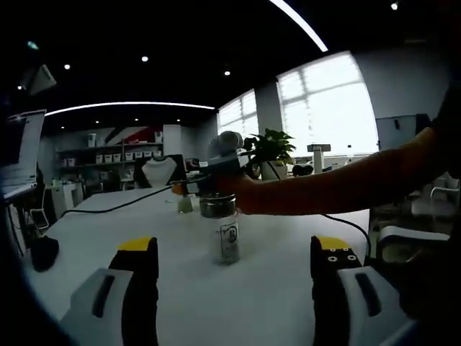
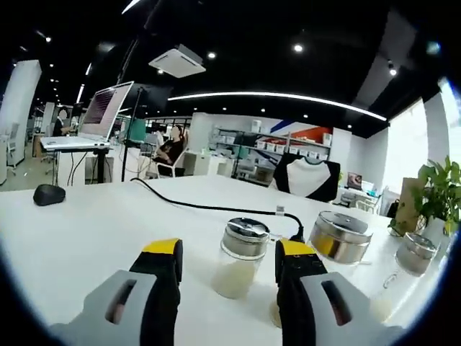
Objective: Rotate the seasoning bottle until the label or dispensing opening points toward the visible target arrow and the bottle remains upright within the marked orientation range
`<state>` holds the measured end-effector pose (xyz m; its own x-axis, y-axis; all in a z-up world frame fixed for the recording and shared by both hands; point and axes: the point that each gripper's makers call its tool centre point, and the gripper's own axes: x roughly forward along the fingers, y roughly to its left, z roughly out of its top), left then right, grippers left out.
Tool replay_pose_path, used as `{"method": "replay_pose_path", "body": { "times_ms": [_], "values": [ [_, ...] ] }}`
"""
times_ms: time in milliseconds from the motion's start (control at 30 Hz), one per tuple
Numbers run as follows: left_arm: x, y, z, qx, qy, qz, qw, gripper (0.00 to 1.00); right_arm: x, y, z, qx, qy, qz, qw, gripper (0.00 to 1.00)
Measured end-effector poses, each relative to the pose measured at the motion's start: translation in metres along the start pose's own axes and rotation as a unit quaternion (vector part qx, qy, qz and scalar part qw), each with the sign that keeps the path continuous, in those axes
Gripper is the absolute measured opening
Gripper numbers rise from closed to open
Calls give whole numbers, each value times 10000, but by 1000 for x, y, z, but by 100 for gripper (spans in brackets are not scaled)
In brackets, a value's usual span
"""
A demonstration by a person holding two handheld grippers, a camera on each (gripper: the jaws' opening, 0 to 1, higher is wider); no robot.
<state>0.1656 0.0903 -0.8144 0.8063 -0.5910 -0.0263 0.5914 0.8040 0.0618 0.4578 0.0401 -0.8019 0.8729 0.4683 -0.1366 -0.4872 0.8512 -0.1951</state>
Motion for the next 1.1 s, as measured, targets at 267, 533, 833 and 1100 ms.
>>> {"method": "replay_pose_path", "body": {
  "times_ms": [267,533,833,1100],
  "values": [
    [-1,4,-1,7,-6,27,10000,91,15,-2,-12,31,94,-230,9997,45],
    [-3,8,-1,36,-3,62,10000,91,29,-9,-16,-29,282,-464,9985,41],
    [-3,7,1,53,-22,77,10000,91,32,-18,-22,-137,391,-538,9977,36],
    [1,4,-1,259,0,87,9996,90,27,-10,-19,115,263,-316,9991,33]
  ]
}}
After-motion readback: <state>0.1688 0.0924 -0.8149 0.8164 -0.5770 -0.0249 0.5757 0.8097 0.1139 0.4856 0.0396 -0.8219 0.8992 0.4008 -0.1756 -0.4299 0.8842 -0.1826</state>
